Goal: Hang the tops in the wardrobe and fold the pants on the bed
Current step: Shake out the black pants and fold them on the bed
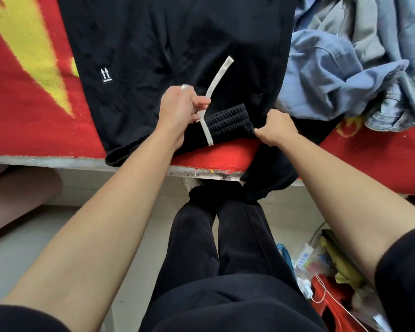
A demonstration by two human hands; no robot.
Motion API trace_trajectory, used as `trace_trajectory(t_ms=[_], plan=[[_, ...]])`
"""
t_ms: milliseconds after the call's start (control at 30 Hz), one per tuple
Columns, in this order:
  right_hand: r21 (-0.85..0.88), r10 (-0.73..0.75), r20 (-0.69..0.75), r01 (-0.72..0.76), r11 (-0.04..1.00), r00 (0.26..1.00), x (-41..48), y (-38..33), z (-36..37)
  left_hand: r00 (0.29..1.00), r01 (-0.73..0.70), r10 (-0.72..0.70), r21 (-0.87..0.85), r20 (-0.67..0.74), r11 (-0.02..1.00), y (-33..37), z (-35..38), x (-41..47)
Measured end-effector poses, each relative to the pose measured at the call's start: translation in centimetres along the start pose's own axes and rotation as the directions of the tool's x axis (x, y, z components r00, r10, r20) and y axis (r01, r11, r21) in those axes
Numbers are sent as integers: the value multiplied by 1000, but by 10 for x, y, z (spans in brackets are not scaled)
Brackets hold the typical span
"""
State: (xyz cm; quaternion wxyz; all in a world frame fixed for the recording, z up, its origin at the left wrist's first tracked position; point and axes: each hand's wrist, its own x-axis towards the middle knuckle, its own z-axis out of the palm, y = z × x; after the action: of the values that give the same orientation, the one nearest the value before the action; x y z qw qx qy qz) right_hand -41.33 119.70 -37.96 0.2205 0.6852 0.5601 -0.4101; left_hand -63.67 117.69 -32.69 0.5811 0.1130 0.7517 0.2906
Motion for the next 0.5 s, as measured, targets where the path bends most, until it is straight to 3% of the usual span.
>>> trace_trajectory(t_ms=[67, 167, 233, 333, 400, 500], plan=[[37, 51, 9, -52, 998, 999, -3, -6, 4, 993, 1, 28, -248, 114, 969, 28, 1, -10], [39, 136, -30, -135, 990, 990, -6, -14, 11, 964, -121, 178, -271, 196, 955, 56, -1, -21], [50, 185, -89, -181, 982, 979, -8, -19, 12, 950, -252, 273, -145, 150, 957, 61, -2, -21], [146, 261, -210, -234, 961, 942, -15, -23, 12, 914, -404, 404, 214, 42, 889, 45, -4, -8], [300, 266, -344, -163, 940, 901, -24, -25, 15, 928, -350, 371, 408, 29, 843, 25, -12, 6], [411, 100, -600, 199, 889, 793, -40, -33, 22, 977, -152, 202, 435, -71, 888, -7, -28, 19]])
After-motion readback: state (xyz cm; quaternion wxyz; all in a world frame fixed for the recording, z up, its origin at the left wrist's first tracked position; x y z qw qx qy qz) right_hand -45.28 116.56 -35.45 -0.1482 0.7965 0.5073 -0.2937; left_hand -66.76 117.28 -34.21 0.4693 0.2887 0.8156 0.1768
